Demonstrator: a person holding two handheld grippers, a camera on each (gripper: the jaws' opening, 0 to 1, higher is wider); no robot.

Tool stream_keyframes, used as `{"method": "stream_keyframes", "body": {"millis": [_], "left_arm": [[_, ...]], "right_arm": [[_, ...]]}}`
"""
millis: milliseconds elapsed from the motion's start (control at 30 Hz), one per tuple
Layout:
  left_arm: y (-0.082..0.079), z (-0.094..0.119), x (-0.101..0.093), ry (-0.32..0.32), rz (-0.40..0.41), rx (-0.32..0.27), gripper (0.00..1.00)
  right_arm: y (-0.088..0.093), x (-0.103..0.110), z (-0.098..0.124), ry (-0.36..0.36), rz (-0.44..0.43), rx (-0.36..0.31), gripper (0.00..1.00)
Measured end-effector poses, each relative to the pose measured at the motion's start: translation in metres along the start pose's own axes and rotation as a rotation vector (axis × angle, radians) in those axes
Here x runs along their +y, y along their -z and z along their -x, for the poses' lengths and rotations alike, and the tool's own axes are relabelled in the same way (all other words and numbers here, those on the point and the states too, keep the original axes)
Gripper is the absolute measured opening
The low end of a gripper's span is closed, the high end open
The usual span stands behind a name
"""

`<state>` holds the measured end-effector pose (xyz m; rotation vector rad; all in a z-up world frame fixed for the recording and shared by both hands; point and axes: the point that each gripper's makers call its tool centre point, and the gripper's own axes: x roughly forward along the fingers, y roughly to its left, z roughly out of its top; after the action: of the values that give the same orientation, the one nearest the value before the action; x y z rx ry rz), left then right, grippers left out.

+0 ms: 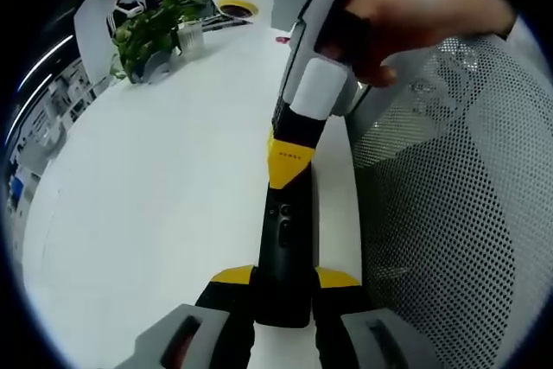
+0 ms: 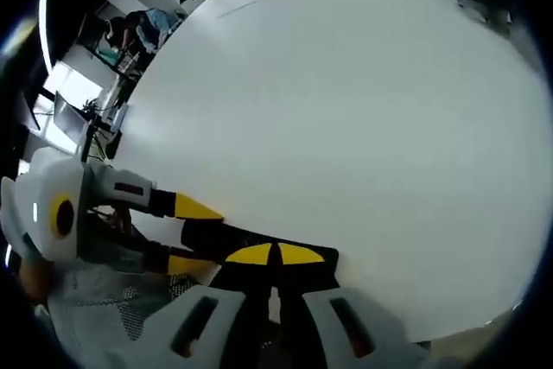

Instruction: Press the specified remote control buttons in sequence, fully releasing each button before pressing the next.

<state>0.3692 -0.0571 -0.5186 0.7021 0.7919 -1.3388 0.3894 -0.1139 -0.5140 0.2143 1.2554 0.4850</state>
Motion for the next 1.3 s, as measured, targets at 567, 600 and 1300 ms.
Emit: {"method": "stream_keyframes", "body": {"millis": [567,600,1300], "left_arm": [[0.0,0.0,0.0,-0.001,-0.008,0.007,0.25],[0.0,0.0,0.0,-0.001,-0.005,0.006,0.25],[-0.001,-0.001,0.0,-0.002,-0.002,0.004,0.25]], "right_arm": [[0.01,0.011,0.0,-0.082,-0.078,0.067,0.0],[0.011,0.011,0.0,-0.082,-0.081,0.07,0.0],[0.016,0.013,-0.001,-0.054,-0.05,0.083,0.0]]}}
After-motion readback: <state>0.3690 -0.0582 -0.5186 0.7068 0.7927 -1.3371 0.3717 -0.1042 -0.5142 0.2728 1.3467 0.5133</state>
